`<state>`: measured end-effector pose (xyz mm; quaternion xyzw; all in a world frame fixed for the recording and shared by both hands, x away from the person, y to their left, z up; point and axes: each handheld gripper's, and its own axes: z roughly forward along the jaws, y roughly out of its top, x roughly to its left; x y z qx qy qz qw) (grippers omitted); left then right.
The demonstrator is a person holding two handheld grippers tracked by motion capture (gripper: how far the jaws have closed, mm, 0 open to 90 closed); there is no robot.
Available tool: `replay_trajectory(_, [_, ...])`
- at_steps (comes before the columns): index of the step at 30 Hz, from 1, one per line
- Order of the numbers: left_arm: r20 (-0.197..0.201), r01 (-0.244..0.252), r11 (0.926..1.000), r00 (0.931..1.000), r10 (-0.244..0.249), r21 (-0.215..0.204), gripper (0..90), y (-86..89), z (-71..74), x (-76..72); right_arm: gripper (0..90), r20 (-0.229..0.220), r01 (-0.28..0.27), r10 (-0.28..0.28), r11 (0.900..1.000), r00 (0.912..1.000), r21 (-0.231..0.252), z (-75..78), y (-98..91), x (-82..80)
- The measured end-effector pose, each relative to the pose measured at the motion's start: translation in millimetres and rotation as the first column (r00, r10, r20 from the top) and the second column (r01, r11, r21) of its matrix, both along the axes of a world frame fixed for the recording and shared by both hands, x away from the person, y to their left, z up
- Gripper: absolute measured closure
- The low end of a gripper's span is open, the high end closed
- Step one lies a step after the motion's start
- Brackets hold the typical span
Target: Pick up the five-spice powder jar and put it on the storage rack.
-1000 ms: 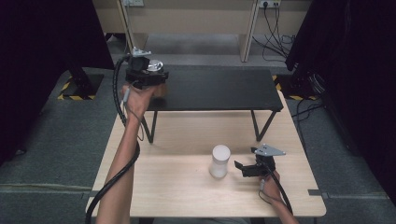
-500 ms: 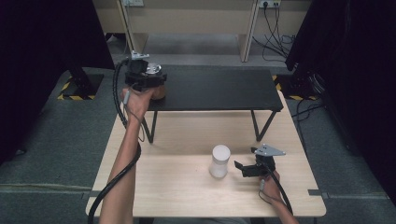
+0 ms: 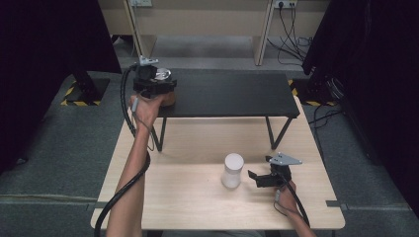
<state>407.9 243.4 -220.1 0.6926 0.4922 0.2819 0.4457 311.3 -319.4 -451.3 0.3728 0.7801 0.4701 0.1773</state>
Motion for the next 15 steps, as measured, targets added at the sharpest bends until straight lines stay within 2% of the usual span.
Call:
replay_trajectory(7, [0.004,0.003,0.9996,1.0,-0.004,0.028,31.0,-4.4,1.1,-0.3,0.4,0.001,0.0,0.0,1.0,1.0,-0.002,0.1,0.3,-0.2])
replay_trajectory(15, [0.004,0.006,0.9997,1.0,-0.006,0.025,31.0,-2.6,0.6,-0.5,0.4,0.001,0.0,0.0,1.0,1.0,-0.004,0.2,0.6,-0.4])
